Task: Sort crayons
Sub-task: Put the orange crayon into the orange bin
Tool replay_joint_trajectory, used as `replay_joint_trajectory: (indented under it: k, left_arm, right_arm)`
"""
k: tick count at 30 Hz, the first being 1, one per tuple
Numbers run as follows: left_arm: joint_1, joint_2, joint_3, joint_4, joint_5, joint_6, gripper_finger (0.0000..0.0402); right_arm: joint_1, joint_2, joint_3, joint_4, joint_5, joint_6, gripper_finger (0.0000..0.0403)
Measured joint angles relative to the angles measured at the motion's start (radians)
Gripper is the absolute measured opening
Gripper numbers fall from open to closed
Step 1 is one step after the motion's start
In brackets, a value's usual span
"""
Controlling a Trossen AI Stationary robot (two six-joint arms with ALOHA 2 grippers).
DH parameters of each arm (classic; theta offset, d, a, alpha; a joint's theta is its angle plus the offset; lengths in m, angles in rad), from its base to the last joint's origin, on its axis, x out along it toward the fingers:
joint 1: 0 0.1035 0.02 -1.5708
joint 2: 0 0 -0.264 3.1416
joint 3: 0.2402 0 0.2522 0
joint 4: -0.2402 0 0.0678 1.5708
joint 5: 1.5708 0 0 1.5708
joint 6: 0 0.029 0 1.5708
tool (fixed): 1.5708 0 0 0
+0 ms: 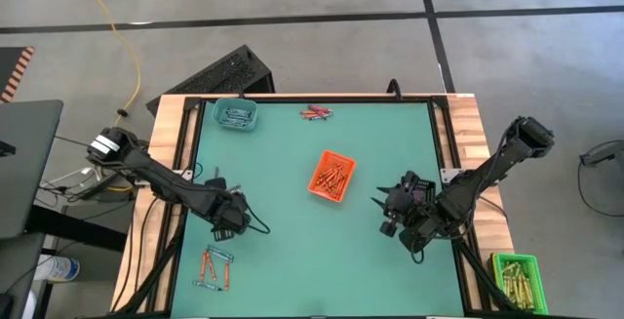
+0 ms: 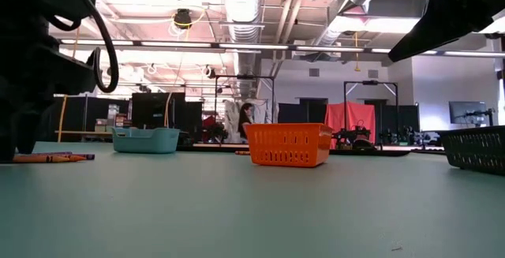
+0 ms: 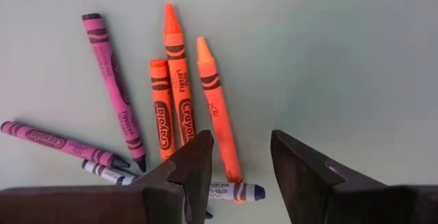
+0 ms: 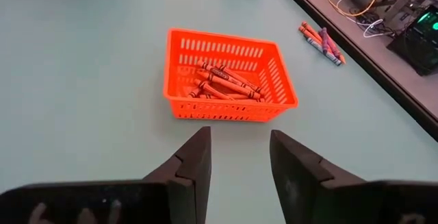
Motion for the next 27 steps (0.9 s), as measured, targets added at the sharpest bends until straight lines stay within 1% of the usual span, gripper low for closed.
replay_joint_trajectory:
  k: [7, 12, 18, 24, 27]
  left_arm:
    - [0.000, 0.000, 0.000, 0.031, 0.023, 0.018, 0.0139]
    - [0.021, 0.000, -0.004, 0.042, 0.032, 0.019, 0.0139]
    - [0.062, -0.007, -0.049, 0.121, 0.117, 0.045, 0.0139]
    - [0.063, -0.047, -0.041, 0.164, 0.138, 0.053, 0.0139]
    - [0.062, -0.086, -0.025, 0.145, 0.139, 0.056, 0.0139]
  right_arm:
    - [0.000, 0.000, 0.000, 0.000, -0.001, -0.001, 0.0141]
    - [0.000, 0.000, 0.000, 0.000, -0.001, -0.001, 0.0141]
    - [0.000, 0.000, 0.000, 0.000, -0.001, -0.001, 0.0141]
    - [0.007, 0.000, 0.000, 0.000, -0.002, -0.001, 0.0141]
    - [0.006, 0.000, 0.000, -0.001, -0.001, -0.003, 0.0141]
